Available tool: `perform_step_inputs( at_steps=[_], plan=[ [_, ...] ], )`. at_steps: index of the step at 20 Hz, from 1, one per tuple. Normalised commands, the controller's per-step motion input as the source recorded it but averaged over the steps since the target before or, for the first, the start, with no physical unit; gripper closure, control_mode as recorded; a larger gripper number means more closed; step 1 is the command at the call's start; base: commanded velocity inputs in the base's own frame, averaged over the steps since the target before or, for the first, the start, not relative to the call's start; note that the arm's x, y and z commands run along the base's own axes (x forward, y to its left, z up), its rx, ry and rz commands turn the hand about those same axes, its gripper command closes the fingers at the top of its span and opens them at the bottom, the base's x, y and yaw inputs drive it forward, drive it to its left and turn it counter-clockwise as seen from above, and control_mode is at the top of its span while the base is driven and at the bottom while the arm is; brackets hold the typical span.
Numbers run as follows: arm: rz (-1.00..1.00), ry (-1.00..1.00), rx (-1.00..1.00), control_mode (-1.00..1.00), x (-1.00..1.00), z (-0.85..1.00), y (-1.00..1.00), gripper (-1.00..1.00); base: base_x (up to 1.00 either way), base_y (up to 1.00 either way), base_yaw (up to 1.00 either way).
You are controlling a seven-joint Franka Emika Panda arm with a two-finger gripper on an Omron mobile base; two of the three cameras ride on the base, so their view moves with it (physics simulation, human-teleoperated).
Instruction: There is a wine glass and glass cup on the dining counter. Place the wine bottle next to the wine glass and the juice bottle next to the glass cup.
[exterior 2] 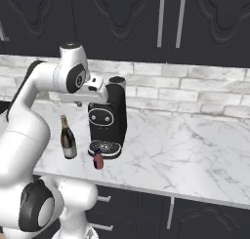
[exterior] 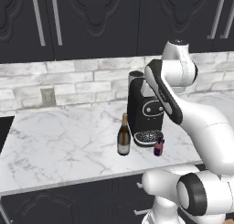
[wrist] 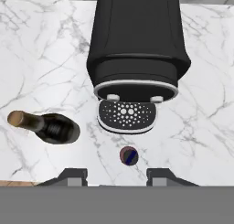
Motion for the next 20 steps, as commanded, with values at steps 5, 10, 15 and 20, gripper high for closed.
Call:
perform_step_inputs(
  at_steps=[5,10,15,20],
  plan=[
    [0.00,-0.01,0.00,-1.00,-0.10,0.00,0.02,-1.00,0.00,0.00,0.00],
    [-0.01,-0.14,0.00,-1.00,-0.26,0.00,0.30,-1.00,0.00,0.00,0.00],
    [-0.14,-0.05,0.00,-1.00,-0.25,0.00,0.39,-1.00,0.00,0.00,0.00],
    [-0.20,-0.03,0.00,-1.00,-0.23,-0.05,0.38,-1.00,0.00,0.00,0.00]
  ],
)
